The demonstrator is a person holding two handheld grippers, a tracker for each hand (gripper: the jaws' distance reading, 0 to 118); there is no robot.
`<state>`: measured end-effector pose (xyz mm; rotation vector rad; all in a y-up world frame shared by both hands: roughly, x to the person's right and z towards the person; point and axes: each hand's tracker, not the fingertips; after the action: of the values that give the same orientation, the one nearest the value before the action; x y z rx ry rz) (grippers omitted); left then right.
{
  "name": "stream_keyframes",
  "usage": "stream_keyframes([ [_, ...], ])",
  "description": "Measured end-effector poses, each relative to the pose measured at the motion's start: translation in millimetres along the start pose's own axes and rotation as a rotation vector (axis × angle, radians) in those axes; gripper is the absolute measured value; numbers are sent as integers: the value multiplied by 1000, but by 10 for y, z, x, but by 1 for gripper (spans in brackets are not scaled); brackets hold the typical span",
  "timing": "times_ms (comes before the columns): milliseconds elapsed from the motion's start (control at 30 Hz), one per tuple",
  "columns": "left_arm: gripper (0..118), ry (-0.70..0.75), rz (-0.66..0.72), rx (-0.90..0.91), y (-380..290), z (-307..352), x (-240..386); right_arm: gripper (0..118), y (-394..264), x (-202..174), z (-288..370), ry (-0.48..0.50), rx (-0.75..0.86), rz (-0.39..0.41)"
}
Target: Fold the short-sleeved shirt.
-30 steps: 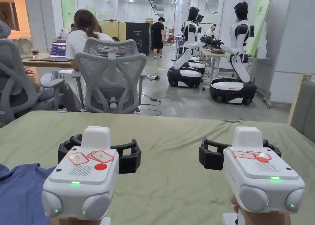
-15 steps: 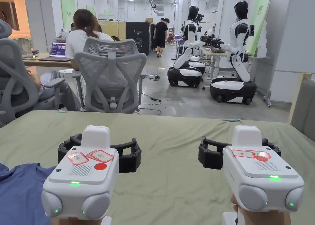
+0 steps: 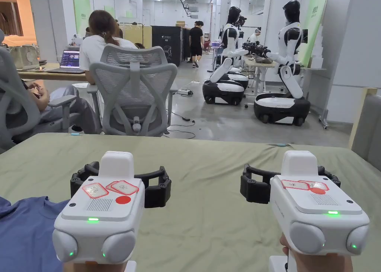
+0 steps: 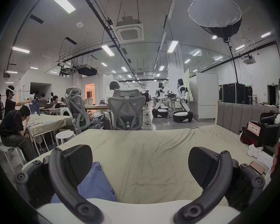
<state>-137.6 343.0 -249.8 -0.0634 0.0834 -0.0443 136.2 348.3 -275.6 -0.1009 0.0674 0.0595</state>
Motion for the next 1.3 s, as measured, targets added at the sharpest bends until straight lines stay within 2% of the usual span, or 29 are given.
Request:
stream_keyframes([
  [633,118,-20,-7,1,15,-5,-7,118,-7,-19,11,-4,-2,32],
  [1300,118,-15,-32,-6,-23,4,14,118,-20,-1,32,-3,5,32],
])
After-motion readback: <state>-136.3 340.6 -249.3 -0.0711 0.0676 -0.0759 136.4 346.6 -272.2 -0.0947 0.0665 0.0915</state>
